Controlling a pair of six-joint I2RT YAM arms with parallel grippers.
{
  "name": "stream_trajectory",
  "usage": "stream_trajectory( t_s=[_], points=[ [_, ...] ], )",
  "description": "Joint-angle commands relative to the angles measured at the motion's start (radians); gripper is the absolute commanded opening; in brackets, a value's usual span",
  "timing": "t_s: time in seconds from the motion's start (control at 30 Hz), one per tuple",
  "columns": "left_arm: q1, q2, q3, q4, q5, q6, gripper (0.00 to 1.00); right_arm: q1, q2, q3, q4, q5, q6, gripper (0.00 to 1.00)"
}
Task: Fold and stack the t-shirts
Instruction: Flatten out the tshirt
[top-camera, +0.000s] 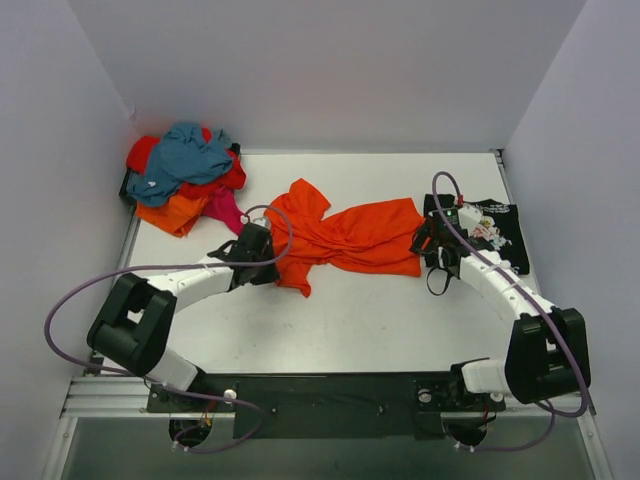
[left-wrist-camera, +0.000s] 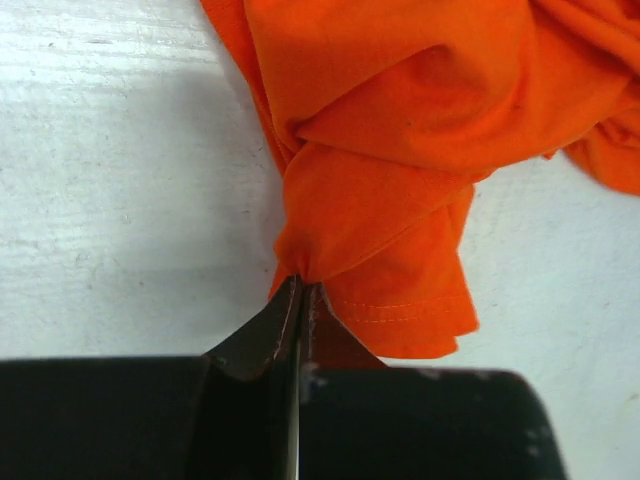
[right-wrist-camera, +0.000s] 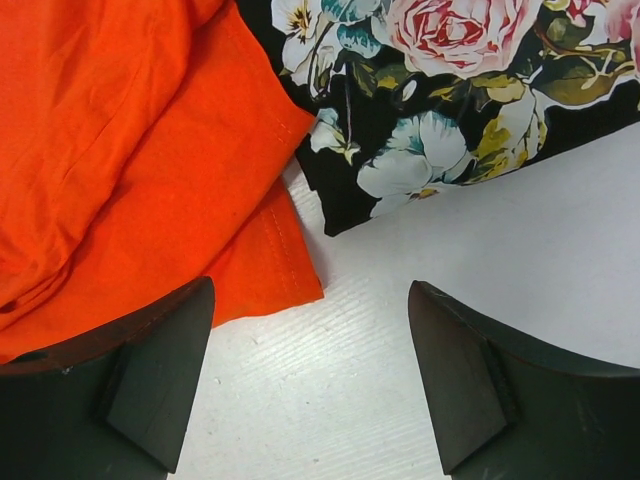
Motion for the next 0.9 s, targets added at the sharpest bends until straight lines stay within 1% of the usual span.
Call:
stream_trajectory(
  t_s=[0.0,0.03,0.07,0.1,0.13,0.17,0.2,0.23,0.27,0.3,0.33,0.4,0.5,0.6,0.67,0.7,0.83,0.87],
  points=[
    [0.016,0.009,0.027,0.009,0.012,0.041,0.0,-0.013,0.053,0.066,-0.025,-0.009,0.022,0.73],
    [0.016,-0.008,0.03,-0.028,-0.003,0.046,0.0,-0.016,0.083,0.078,-0.025,-0.012,0.024,0.73],
    [0.016,-0.05,0.031,-0.044,-0.051,0.058,0.0,-0.022,0.097,0.095,-0.025,-0.018,0.03,0.73],
    [0.017,-0.072,0.033,-0.092,-0.125,0.061,0.0,-0.024,0.131,0.104,-0.028,-0.026,0.033,0.73],
    [0.034,-0.132,0.03,-0.119,-0.154,0.048,0.0,-0.033,0.147,0.124,-0.031,-0.029,0.05,0.73],
    [0.062,-0.158,0.012,-0.161,-0.154,0.035,0.0,-0.039,0.172,0.139,-0.032,-0.04,0.067,0.73],
    [0.114,-0.227,-0.004,-0.172,-0.137,0.032,0.0,-0.047,0.189,0.144,-0.031,-0.049,0.074,0.73],
    [0.137,-0.262,-0.054,-0.162,-0.122,0.021,0.0,-0.054,0.211,0.156,-0.031,-0.058,0.094,0.72],
    [0.157,-0.34,-0.08,-0.131,-0.119,0.017,0.0,-0.056,0.222,0.161,-0.031,-0.06,0.104,0.71],
    [0.159,-0.371,-0.129,-0.117,-0.125,0.006,0.0,-0.063,0.243,0.168,-0.029,-0.061,0.125,0.69],
    [0.16,-0.431,-0.149,-0.105,-0.132,0.001,0.0,-0.067,0.251,0.172,-0.029,-0.064,0.134,0.67],
    [0.162,-0.491,-0.192,-0.091,-0.137,-0.006,0.0,-0.077,0.283,0.184,-0.009,-0.084,0.144,0.65],
    [0.163,-0.523,-0.206,-0.108,-0.154,-0.005,0.0,-0.077,0.312,0.224,-0.009,-0.089,0.151,0.57],
    [0.163,-0.537,-0.206,-0.11,-0.146,-0.002,0.0,-0.071,0.329,0.222,0.0,-0.144,0.171,0.57],
    [0.162,-0.539,-0.211,-0.105,-0.137,0.001,0.0,-0.056,0.323,0.187,0.026,-0.159,0.185,0.54],
    [0.162,-0.537,-0.211,-0.102,-0.131,0.001,0.0,-0.042,0.322,0.175,0.026,-0.156,0.196,0.51],
    [0.162,-0.543,-0.214,-0.102,-0.131,0.003,0.0,0.007,0.291,0.123,-0.008,-0.129,0.245,0.5],
    [0.162,-0.545,-0.214,-0.105,-0.135,0.003,0.0,0.022,0.271,0.088,0.001,-0.124,0.265,0.49]
  ],
)
